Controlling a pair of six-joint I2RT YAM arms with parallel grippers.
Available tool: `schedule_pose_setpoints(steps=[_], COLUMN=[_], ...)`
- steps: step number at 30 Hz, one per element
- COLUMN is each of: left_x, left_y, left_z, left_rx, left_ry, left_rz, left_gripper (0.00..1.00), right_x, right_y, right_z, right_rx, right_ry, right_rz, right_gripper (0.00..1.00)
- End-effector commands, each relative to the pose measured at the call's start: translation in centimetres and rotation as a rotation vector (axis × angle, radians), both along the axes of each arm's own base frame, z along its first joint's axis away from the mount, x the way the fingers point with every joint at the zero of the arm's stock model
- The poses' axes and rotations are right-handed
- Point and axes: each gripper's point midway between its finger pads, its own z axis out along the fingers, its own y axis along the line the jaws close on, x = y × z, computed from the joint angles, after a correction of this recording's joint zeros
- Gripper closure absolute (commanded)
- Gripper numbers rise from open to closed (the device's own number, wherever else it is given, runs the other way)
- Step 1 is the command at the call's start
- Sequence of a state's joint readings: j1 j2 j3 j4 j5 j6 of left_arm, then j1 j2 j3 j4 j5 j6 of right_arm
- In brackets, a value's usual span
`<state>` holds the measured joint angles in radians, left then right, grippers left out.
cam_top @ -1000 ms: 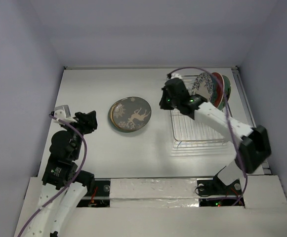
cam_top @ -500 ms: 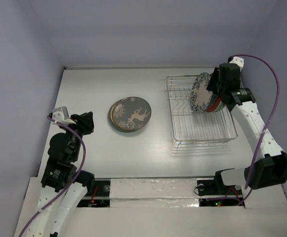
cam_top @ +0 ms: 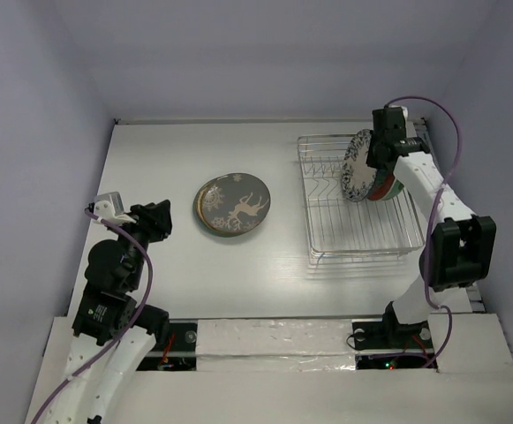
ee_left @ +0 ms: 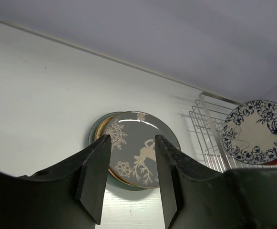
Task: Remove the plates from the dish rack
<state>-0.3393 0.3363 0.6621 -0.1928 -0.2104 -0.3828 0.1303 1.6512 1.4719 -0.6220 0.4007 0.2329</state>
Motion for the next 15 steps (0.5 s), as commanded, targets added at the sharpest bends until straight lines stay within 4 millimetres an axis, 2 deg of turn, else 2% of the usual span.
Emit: schedule_pose_setpoints(steps=[1,5,7,8,10,11,13,14,15], left_x=[0.1,0.2,0.2,0.2,0.2,0.3,0.3,0.3,0.3], left_y=[-0.3,-0.5,-0.5,-0.6,-0.6,-0.6,-0.6,-0.6,-0.6], left_z=[0.5,0.3,0.3,0.2,0.2,0.1,0.1,0.1,0.0], left_rx=[-0.006,-0.003,-0.004,-0.003,-0.001,0.000,-0.002,-0.003,0.000], left_ry=[-0.022,-0.015,-0.014,-0.011,-0.009,-0.008,-0.008,-0.006,-0.003], left_rz=[-0.011,-0.020,-0.020,-0.020,-0.020,-0.020,-0.020,-0.020,-0.020], left_gripper=[0.61,0.61,0.61,0.60,0.60,0.60,0.60,0.60,0.60], right_x=[0.6,-0.3,-0.9,-0.9,-1.2,-1.6,-2.1,-2.7,-3.1], right_y=[-1.5,-2.3,-2.4,-2.3,-1.9,-2.0,-1.7,-0.8,-0.7], right_z=[6.0,9.9,11.7,13.4,15.0,16.9,18.7,20.1,21.6], right_rx=[-0.060,-0.100,-0.110,-0.106,-0.110,-0.107,-0.100,-0.084,-0.071], right_ry=[-0.126,-0.188,-0.212,-0.246,-0.267,-0.311,-0.349,-0.389,-0.427], right_rz=[-0.036,-0.035,-0.022,-0.014,0.005,0.000,-0.001,0.019,0.018], right_gripper=[0.87,1.00,1.00,1.00,1.00,1.00,1.00,1.00,1.00])
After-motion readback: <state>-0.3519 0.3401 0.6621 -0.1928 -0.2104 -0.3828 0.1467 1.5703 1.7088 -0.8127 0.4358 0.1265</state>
